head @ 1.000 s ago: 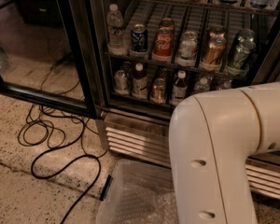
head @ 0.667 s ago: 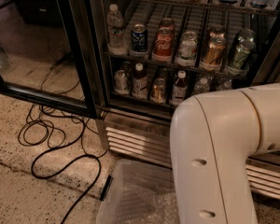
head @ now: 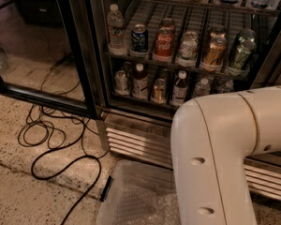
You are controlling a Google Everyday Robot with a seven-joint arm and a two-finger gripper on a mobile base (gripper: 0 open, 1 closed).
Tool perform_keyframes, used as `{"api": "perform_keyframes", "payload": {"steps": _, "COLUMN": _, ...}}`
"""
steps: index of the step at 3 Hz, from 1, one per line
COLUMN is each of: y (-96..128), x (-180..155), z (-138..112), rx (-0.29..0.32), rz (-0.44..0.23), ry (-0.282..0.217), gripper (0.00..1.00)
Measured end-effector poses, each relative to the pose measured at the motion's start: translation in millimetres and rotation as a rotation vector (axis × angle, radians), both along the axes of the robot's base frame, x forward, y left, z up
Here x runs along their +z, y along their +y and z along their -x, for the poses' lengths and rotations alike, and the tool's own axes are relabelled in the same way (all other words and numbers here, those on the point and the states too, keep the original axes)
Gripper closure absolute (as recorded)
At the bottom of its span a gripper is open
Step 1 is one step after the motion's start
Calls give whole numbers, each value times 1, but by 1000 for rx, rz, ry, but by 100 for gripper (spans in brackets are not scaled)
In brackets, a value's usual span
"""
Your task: Pick water bottle from bottom shelf of fridge
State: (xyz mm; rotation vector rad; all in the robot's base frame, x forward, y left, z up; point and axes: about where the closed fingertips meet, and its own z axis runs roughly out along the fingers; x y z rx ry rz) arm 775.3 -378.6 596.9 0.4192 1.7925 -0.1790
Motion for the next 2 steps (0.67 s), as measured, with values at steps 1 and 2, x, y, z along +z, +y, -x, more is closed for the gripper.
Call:
{"api": "perform_keyframes", "payload": {"steps": 1, "y": 0, "x": 0, "z": 0, "rx": 0, "rz": 0, "ry": 0, "gripper": 84}}
{"api": "perform_keyframes", "payload": {"steps": 2, "y": 0, "x": 0, "z": 0, "rx": 0, "rz": 0, "ry": 0, "gripper": 100}}
